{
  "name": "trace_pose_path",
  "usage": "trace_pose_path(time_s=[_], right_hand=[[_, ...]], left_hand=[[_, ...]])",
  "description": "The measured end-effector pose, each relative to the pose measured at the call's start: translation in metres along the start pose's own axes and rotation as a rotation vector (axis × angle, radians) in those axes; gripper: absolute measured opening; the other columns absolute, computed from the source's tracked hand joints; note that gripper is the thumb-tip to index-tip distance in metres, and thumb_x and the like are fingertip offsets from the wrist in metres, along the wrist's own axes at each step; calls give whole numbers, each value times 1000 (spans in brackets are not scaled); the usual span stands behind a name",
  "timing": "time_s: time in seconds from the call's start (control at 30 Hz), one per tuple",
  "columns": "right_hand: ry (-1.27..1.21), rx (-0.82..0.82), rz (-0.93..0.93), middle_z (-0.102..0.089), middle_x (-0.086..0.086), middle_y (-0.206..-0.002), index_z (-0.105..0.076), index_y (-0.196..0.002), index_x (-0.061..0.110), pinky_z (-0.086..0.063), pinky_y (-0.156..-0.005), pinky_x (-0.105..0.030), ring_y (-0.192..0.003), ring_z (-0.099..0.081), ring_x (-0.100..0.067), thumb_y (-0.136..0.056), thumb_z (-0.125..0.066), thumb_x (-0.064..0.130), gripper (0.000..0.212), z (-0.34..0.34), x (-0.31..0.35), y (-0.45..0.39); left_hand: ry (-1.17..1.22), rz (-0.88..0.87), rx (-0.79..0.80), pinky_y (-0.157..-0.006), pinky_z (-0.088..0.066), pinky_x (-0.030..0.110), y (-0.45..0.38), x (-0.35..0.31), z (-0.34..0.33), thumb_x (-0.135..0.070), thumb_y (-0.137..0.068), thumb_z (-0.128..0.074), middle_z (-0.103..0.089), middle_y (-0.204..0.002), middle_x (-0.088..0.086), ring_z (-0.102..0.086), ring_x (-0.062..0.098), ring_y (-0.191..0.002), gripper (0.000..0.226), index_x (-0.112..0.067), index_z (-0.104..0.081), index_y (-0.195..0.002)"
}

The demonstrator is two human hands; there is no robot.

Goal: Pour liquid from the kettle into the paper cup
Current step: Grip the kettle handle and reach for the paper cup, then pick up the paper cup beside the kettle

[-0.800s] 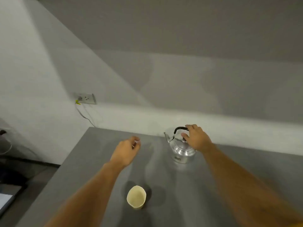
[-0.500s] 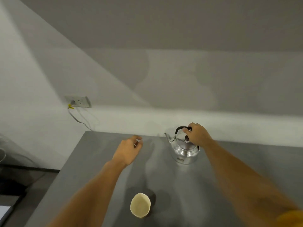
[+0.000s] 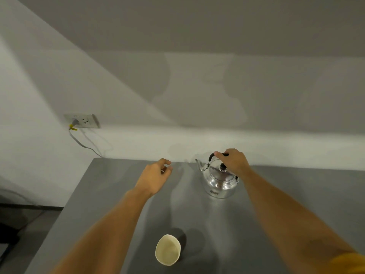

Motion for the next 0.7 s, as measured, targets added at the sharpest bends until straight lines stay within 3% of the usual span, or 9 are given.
trace_pose_path(time_s=[0.23, 0.37, 0.47, 0.57, 0.7], right_hand=[[-20, -1, -11, -63, -1, -60, -66, -74, 10, -40, -51, -29, -58, -56, -14, -81, -63, 64, 54, 1, -1, 38], [-34, -24, 2, -61, 1, -57, -65, -69, 10, -41, -51, -29, -57, -56, -15, -77, -64, 68, 59, 3, 2, 67], [-37, -40, 15, -57, 0, -55, -61, -65, 6, -42, -54, -31, -55, -52, -16, -75, -62, 74, 69, 4, 5, 88], [-52, -43, 37, -49, 2, -49, -53, -55, 14, -37, -50, -31, -49, -46, -16, -74, -61, 75, 65, 5, 10, 113], [-56, -21, 71, -48, 5, -46, -54, -53, 17, -34, -48, -29, -47, -45, -15, -77, -65, 68, 58, 6, 17, 147]], left_hand=[[40, 6, 16, -76, -51, 25, 31, 3, 3, -46, -99, -53, -74, -109, -2, -69, 13, -94, 31, -27, -66, -121], [70, 27, 82, -77, -51, 23, 62, 10, 1, -54, -98, -52, -72, -112, -2, -68, 14, -99, 40, -29, -63, -128], [103, 61, 137, -87, -49, 26, 87, 20, -4, -60, -95, -53, -71, -116, 0, -67, 15, -105, 48, -30, -61, -132], [177, 116, 183, -91, -45, 25, 115, 34, -12, -68, -89, -57, -68, -117, -4, -65, 13, -109, 56, -33, -60, -132], [269, 162, 247, -88, -44, 21, 149, 48, -24, -81, -68, -67, -65, -116, -13, -62, 4, -111, 49, -58, -54, -110]])
Point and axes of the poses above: each hand's wrist, its own y-axis away from the middle knuckle, its own z-axis out of the back of the hand, x = y × z, the point moved 1 cm from there along -y, towards the middle knuckle
